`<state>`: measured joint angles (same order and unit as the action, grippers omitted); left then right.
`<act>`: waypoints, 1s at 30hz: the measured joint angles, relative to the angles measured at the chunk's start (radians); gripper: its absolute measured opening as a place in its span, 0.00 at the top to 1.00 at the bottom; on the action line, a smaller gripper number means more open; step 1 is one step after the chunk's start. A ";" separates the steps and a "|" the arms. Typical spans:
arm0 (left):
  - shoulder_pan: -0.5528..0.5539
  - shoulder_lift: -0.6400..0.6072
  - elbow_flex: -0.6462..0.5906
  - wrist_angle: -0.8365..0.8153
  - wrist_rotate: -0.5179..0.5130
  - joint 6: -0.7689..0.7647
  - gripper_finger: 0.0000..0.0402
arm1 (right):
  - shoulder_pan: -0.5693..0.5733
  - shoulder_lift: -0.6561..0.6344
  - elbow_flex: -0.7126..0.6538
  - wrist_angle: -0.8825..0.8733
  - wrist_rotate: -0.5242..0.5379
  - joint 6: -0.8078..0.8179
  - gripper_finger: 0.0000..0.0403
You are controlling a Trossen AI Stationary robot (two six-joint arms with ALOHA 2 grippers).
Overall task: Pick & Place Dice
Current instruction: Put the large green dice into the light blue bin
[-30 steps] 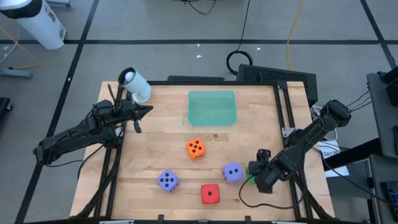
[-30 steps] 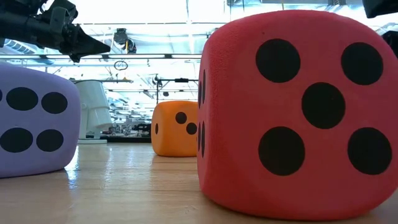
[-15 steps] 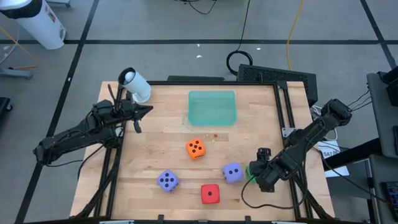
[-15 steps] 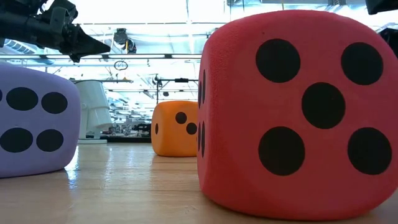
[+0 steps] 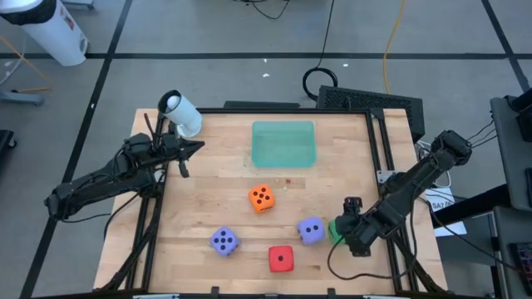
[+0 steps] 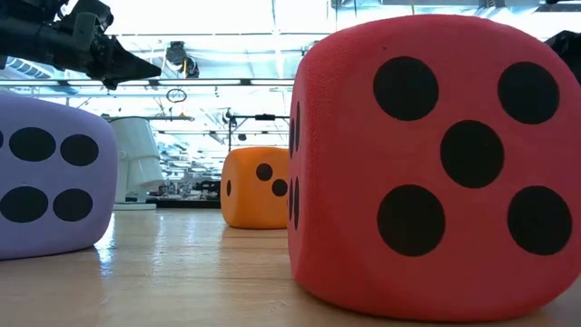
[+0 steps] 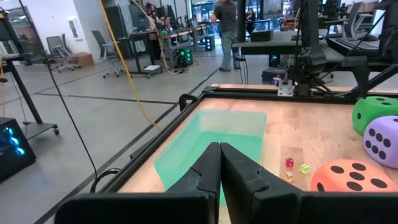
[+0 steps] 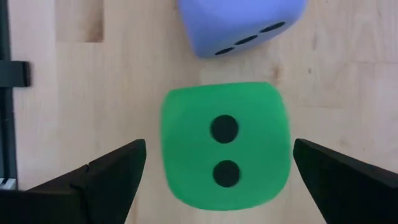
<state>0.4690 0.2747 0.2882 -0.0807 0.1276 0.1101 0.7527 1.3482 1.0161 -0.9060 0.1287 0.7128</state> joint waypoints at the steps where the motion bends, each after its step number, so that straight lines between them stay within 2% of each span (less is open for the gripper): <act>1: 0.000 0.000 0.000 -0.001 0.000 0.000 0.95 | 0.004 0.003 0.000 0.004 0.000 0.000 0.01; 18: 0.000 0.000 0.000 -0.006 0.000 -0.003 0.95 | 0.026 0.051 0.000 0.026 0.032 0.023 0.02; 23: 0.000 0.000 0.000 -0.006 0.000 -0.003 0.95 | 0.026 0.051 0.010 0.073 0.029 -0.020 0.02; 30: 0.000 0.000 0.000 -0.006 0.000 -0.003 0.95 | 0.007 0.052 0.050 0.035 0.026 -0.077 0.02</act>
<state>0.4688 0.2749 0.2882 -0.0862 0.1280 0.1074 0.7598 1.4002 1.0660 -0.8707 0.1543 0.6354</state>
